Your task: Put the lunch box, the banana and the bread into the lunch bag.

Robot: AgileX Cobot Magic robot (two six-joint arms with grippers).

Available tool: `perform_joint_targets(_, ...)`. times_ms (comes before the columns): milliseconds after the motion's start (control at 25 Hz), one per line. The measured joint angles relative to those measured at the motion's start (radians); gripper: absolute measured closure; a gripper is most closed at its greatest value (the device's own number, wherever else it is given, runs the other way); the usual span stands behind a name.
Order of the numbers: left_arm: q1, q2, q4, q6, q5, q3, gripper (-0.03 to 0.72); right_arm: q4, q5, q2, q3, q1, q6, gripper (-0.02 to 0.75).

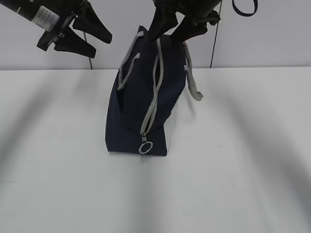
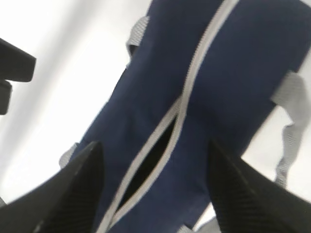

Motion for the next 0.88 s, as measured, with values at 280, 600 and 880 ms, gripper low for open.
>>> perform_joint_targets(280, 0.0, -0.079, 0.08, -0.009, 0.015, 0.0, 0.26, -0.089, 0.0, -0.1, 0.002, 0.012, 0.032, 0.248)
perform_joint_targets(600, -0.02, -0.206, 0.275, -0.072, 0.026, 0.001, 0.26, -0.27, 0.0, -0.241, 0.127, 0.168, 0.053, 0.25)
perform_joint_targets(880, -0.038, -0.38, 0.321, -0.079, 0.031, 0.15, 0.26, -0.292, 0.002, -0.38, 0.336, 0.208, 0.064, 0.28)
